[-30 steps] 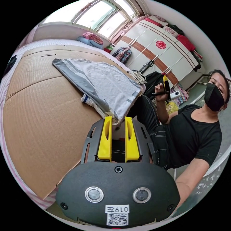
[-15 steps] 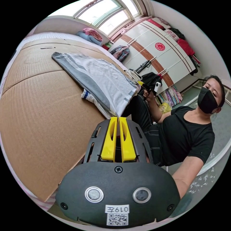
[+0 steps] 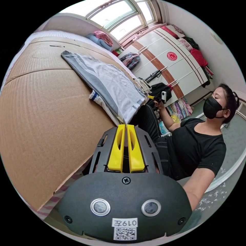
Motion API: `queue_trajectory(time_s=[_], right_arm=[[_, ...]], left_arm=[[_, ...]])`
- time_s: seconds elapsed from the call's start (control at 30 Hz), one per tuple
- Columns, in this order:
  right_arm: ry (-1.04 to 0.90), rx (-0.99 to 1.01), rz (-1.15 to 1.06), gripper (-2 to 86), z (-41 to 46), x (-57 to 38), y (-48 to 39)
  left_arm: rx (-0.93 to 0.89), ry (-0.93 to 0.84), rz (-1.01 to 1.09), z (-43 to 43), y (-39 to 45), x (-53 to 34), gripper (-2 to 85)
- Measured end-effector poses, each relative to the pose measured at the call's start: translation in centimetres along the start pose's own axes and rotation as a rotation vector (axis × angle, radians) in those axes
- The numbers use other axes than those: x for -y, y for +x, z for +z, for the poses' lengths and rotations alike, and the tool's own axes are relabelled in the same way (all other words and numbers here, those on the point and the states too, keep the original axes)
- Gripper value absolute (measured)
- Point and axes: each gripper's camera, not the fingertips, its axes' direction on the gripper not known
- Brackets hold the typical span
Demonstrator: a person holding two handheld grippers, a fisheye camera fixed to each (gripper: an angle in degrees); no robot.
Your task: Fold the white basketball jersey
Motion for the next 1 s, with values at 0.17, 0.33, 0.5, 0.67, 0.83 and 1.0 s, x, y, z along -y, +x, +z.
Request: queue_trajectory(time_s=[0.17, 0.33, 0.5, 0.67, 0.83, 1.0], right_arm=[[-0.088, 0.078, -0.109, 9.4, -1.1, 3.1, 2.1], [-0.096, 0.154, -0.149, 8.5, -3.4, 6.3, 3.6], [-0.102, 0.219, -0.169, 7.6, -5.9, 9.0, 3.8], [-0.195, 0.262, -0.157, 8.1, -6.9, 11.4, 4.0], [-0.164, 0.270, -0.140, 8.0, -9.6, 12.7, 4.3], [-0.191, 0.271, -0.135, 6.1, -10.7, 13.6, 4.0]], left_arm=[[0.002, 0.015, -0.010, -0.1, 0.2, 0.0, 1.6], [0.011, 0.018, -0.021, -0.1, 0.4, 0.1, 1.6], [0.016, 0.018, -0.034, 0.0, 0.5, 0.1, 1.5], [0.014, 0.020, -0.044, 0.2, 0.3, 0.2, 1.4], [0.014, 0.036, -0.049, 0.2, 0.2, 0.1, 1.4], [0.010, 0.042, -0.059, 0.2, 0.0, 0.1, 1.3]])
